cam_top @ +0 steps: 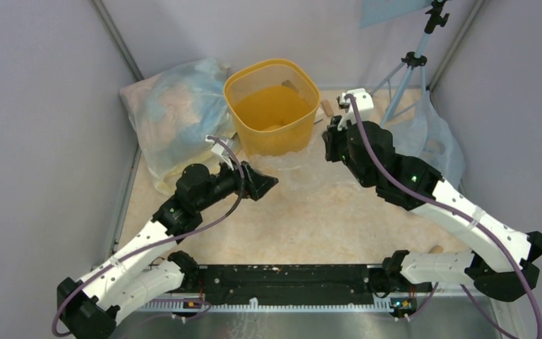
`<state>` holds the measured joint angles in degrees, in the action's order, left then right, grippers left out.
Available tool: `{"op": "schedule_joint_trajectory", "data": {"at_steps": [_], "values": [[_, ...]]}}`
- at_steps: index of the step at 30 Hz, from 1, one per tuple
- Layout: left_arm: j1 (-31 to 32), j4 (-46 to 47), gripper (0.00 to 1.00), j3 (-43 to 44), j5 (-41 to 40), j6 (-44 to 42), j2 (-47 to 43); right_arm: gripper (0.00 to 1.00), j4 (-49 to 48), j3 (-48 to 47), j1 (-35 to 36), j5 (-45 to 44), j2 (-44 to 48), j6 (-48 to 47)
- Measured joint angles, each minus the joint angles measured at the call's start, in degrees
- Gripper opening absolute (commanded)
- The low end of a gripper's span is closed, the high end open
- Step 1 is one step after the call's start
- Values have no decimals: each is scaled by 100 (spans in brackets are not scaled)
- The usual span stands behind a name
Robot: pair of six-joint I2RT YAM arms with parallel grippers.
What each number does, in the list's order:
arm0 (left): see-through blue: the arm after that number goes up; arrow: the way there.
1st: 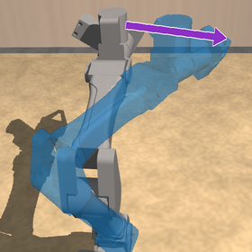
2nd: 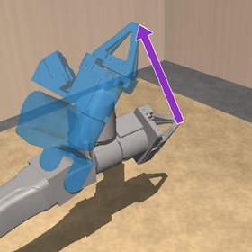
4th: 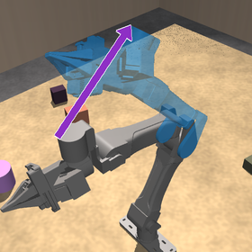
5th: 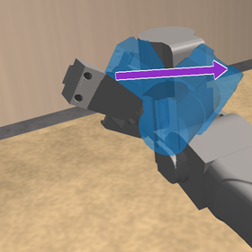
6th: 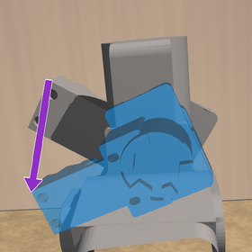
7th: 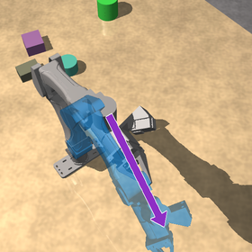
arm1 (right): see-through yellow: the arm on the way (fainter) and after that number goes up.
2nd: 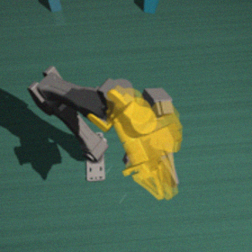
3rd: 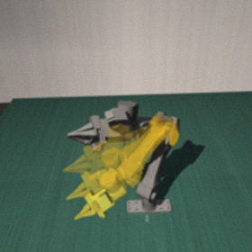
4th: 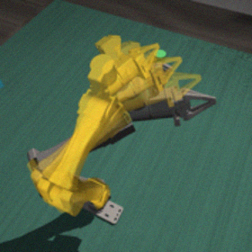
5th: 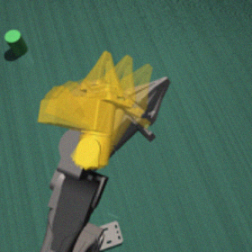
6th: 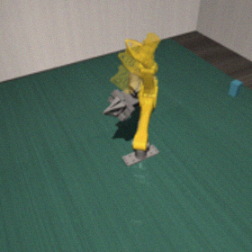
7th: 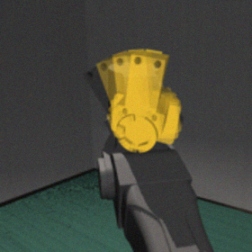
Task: Put the trash bags into the trash bin
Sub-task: Unfold the trash bag at the center of the board.
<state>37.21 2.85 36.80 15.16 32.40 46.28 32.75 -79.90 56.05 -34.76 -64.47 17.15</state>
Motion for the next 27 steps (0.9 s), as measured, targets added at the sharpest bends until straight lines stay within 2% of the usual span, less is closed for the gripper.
{"op": "schedule_joint_trajectory", "data": {"at_steps": [4, 10, 17, 19, 22, 23, 27], "values": [[0, 24, 98, -2, -20, 79, -79, 0, -2, 0, 2, -70, 24, 0], [-2, 87, 97, -2, 153, 302, -306, 0, -11, 0, 0, -129, 26, 0], [-2, 199, 59, 0, 170, 505, -83, 0, -13, 0, 0, -125, 24, 2], [-2, 223, 44, 0, 179, 566, 118, 0, -11, 0, 0, -127, 24, 2], [-2, 302, 15, 0, 197, 588, 365, 0, -4, 2, 0, -164, 24, 4], [-2, 299, 9, 4, 188, 551, 433, 0, 4, 2, -4, -203, 24, 2], [0, -247, 3, 280, -260, 210, 614, 0, 203, 0, -81, -638, 35, -9]]}}
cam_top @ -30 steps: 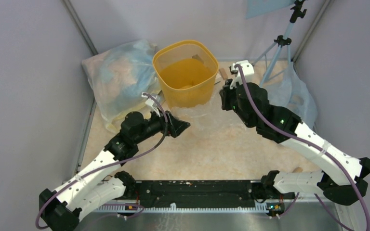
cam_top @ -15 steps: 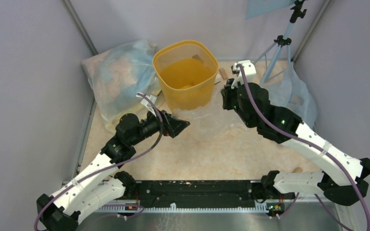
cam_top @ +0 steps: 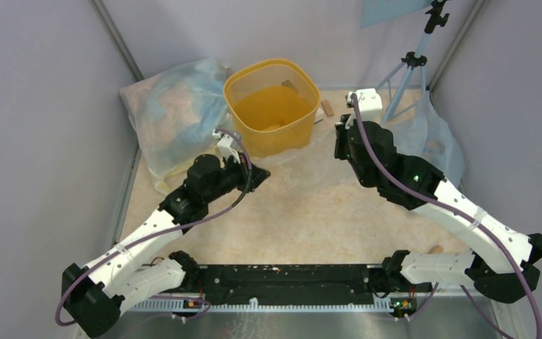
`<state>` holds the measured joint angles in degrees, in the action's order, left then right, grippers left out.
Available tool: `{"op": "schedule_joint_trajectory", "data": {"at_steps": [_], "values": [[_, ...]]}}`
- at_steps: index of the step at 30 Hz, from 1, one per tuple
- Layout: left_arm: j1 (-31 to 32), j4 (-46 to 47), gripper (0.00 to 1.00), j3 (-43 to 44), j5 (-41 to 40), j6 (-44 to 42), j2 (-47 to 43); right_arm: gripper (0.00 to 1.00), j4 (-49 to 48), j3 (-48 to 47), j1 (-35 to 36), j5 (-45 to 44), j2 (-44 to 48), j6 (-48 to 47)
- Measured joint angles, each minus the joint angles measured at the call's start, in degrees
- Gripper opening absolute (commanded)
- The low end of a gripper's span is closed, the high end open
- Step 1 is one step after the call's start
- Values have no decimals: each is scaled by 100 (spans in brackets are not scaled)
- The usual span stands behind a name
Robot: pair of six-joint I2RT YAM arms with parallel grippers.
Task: Put the trash bags into the trash bin
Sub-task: Unfold the trash bag at the center of the board.
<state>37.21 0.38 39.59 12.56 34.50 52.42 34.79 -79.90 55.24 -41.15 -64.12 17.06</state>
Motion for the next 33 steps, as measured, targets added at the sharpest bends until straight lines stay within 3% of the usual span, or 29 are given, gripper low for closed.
{"op": "schedule_joint_trajectory", "data": {"at_steps": [7, 12, 13, 16, 18, 23, 28, 30, 33], "values": [[-9, -1342, 0, 1027, -1185, -815, -20, 0, 372, 0, -306, -1056, 256, -146], [-9, -1864, 0, 1646, -911, -1095, 35, 4, 243, 9, -330, -846, 415, -367], [-9, -1958, 0, 1805, -776, -1119, 90, 9, 190, 24, -330, -721, 411, -402], [-9, -2297, 0, 2411, -442, -1222, 376, 42, 125, 76, -330, -361, 348, -476], [-9, -2535, 0, 2857, -334, -1287, 592, 58, 107, 79, -330, -166, 286, -525], [-24, -3040, 0, 3882, -221, -1397, 1060, 72, -26, 236, -330, 726, 391, -868], [-52, -3388, 0, 4437, -96, -1414, 1384, 64, -164, 573, -330, 1685, 979, -1176], [-63, -3473, 0, 4533, -15, -1421, 1499, 50, -247, 664, -330, 2236, 1252, -1298], [-70, -3550, 0, 4562, 109, -1436, 1613, 11, -463, 752, -330, 3075, 1493, -1423]]}}
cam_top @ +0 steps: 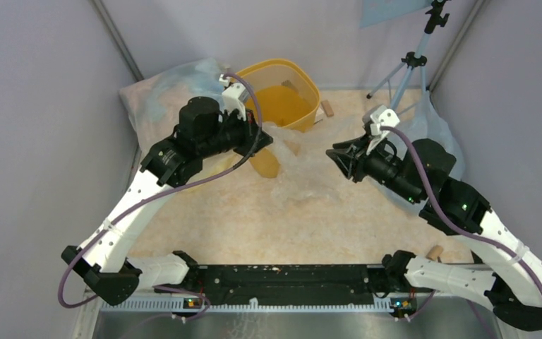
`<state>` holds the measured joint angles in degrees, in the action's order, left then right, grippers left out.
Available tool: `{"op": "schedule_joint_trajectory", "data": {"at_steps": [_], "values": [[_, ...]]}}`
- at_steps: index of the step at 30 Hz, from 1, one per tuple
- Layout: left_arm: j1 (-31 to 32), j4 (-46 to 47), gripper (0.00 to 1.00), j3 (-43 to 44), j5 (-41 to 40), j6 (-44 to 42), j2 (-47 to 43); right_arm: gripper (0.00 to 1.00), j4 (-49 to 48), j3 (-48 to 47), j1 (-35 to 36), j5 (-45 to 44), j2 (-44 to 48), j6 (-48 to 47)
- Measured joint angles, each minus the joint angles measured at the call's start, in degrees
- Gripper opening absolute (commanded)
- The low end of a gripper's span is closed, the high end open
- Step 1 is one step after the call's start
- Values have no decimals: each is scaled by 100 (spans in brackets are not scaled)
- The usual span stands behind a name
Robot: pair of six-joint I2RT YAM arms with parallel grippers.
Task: Put the trash bags into the trash bin
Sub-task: Unfold the trash bag at the center of the board.
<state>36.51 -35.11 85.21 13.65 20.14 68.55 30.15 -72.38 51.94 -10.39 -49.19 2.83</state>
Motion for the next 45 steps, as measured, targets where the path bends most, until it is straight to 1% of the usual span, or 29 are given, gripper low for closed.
{"op": "schedule_joint_trajectory", "data": {"at_steps": [1, 3, 6, 7, 8, 9, 10, 11, 12, 13, 14, 15, 16, 20, 23, 26, 31, 35, 45], "values": [[0, -13, 0, 0, 35, -7, 24, 0, -74, 0, 0, 214, 13, -28], [0, -52, 0, 0, 105, -20, 46, 0, -238, -9, 0, 570, -79, -122], [0, -107, 0, 2, 188, -22, 44, 0, -358, -92, 0, 942, -535, -269], [0, -118, 0, 9, 199, -22, 44, 10, -426, -101, 4, 1040, -697, -326], [0, -127, 0, 11, 201, -22, 44, 26, -466, -122, 17, 1145, -903, -402], [0, -151, 0, 22, 203, -22, 44, 39, -494, -120, 39, 1224, -1121, -483], [0, -151, 0, 24, 201, -24, 44, 43, -494, -120, 50, 1274, -1281, -529], [0, -162, 0, 31, 203, -37, 44, 44, -490, -120, 83, 1305, -1440, -656], [0, -166, 0, 31, 205, -42, 44, 42, -490, -120, 114, 1307, -1530, -726], [0, -177, 0, 31, 212, -55, 44, 36, -492, -120, 153, 1307, -1596, -807], [0, -188, 0, 31, 223, -63, 44, 24, -496, -122, 195, 1279, -1648, -896], [0, -205, 0, 33, 245, -83, 44, 9, -498, -140, 221, 1204, -1690, -981], [-2, -221, 0, 33, 271, -96, 44, 0, -483, -181, 238, 1128, -1738, -1054], [-2, -245, 0, 33, 417, -210, 31, 0, -595, -501, 243, 496, -2070, -1182], [-2, -254, 0, 33, 514, -286, 4, 0, -754, -507, 243, 258, -2267, -1226], [-4, -258, 0, 46, 634, -361, -20, 0, -1086, -319, 243, 186, -2389, -1237], [-4, -256, 0, 87, 859, -396, -22, 0, -1663, 337, 210, 70, -2487, -1207], [-4, -315, 0, 249, 944, -466, -83, 0, -1871, 673, -98, 232, -2490, -992], [-4, -308, 0, 684, 1204, -483, -485, 0, -2079, 975, -758, 168, -2590, -201]]}}
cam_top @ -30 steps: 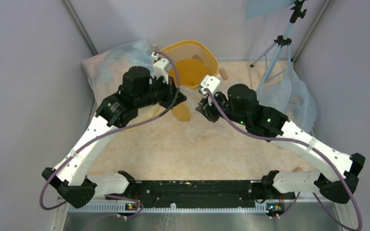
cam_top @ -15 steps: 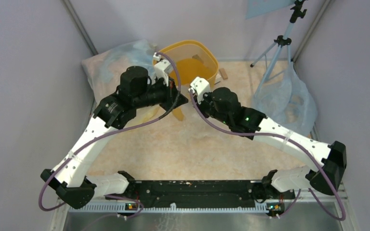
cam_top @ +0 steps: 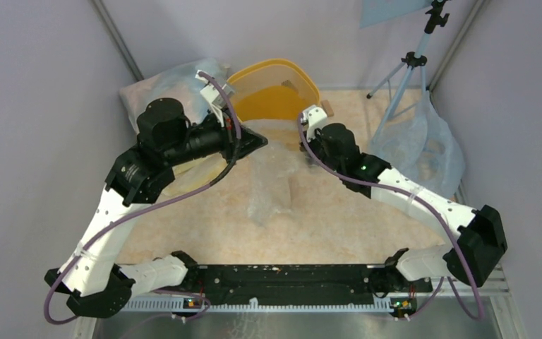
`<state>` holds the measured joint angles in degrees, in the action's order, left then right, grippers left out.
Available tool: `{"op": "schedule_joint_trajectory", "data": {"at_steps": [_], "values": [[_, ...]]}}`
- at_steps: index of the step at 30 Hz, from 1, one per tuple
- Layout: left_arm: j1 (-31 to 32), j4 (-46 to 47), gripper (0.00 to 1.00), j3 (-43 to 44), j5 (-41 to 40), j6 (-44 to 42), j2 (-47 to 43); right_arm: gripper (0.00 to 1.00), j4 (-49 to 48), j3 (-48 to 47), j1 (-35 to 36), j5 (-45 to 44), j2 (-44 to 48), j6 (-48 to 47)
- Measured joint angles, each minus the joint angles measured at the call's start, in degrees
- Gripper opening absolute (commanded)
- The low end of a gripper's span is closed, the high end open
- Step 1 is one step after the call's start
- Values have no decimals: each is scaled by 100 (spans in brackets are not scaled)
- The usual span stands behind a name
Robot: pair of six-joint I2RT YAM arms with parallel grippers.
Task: Put the trash bags into the trash bin
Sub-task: Unfold the trash bag at the center of the board.
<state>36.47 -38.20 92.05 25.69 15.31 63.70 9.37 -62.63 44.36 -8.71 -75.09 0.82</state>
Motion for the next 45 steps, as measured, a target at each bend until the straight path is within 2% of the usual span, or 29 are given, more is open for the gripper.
{"op": "schedule_joint_trajectory", "data": {"at_steps": [3, 10, 13, 17, 22, 28, 34, 45], "values": [[0, -4, 0, 90, -79, 15, -129, 0, 90, 160, -83, -170, -87, 188], [2, -557, 0, 586, -1025, -48, -361, 0, 911, -22, -107, -2094, -286, 863], [0, -730, 0, 632, -1215, -63, -352, 0, 1027, -125, -122, -2448, -96, 970], [0, -664, 0, 597, -1161, -59, -343, 0, 1051, -55, -208, -1714, 503, 831], [0, -459, 0, 549, -909, -55, -116, 0, 496, 232, -227, 127, 1405, 584], [0, -286, 0, 619, -487, -44, 415, 0, -63, 356, -107, 1591, 1515, 258], [0, -131, 0, 981, 39, 2, 778, 0, -302, 555, 186, 1991, 1399, -114], [0, 503, 0, 1062, 1534, 330, 741, 0, -529, 553, 214, 2155, 1172, -520]]}}
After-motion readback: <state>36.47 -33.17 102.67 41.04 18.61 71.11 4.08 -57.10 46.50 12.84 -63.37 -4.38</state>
